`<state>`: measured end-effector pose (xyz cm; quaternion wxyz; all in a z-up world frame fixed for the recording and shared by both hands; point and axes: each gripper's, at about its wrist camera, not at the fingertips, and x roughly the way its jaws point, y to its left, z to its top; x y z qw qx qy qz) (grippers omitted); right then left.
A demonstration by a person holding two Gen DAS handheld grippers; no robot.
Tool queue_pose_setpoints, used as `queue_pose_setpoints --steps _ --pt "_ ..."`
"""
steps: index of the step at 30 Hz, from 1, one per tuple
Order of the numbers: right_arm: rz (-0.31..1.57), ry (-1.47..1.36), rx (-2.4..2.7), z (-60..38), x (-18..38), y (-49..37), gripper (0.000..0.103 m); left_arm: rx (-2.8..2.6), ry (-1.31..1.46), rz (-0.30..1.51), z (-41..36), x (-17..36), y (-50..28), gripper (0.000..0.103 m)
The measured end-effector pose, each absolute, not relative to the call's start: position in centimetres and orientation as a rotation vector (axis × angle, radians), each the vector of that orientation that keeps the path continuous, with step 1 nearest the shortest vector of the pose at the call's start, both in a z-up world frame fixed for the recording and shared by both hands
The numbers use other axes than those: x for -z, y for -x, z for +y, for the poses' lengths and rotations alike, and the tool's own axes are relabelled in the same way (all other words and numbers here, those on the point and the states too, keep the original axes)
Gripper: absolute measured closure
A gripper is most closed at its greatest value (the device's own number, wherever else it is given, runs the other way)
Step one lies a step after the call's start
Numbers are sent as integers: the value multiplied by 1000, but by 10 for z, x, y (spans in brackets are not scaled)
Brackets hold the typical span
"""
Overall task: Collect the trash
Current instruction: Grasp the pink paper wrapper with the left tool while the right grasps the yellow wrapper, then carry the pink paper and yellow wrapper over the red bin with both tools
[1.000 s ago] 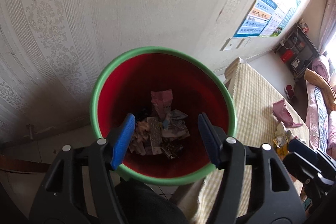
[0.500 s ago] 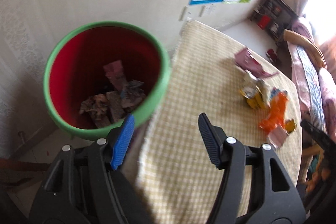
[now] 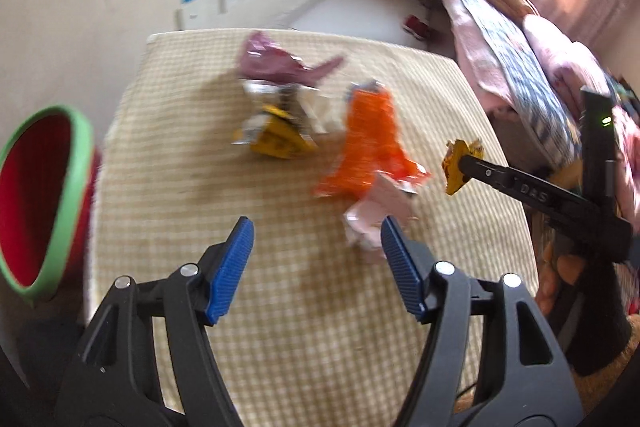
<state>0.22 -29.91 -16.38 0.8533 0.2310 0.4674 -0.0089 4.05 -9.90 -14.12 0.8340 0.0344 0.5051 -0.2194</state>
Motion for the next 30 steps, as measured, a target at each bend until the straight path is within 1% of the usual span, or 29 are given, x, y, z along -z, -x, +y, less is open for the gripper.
queue_pose_setpoints --steps 6,8,9,10,15,24,30 --pt "975 -499 48 -305 157 38 76 530 -171 1130 -152 180 -52 40" --pt "978 -509 50 -305 156 40 76 531 -176 1187 -157 195 -58 50" --pt "976 -509 49 -304 155 39 76 530 -175 1208 -158 200 -59 53" --pt "967 -508 42 -304 153 39 76 526 -167 1213 -157 202 -60 53" --pt "943 -484 -3 -291 141 35 76 519 -111 1202 -139 191 -54 54" --pt "942 -403 -76 -254 127 32 75 435 27 1118 -79 152 -38 54" --pt "953 -363 -119 -231 121 29 74 354 87 1076 -41 137 -36 54"
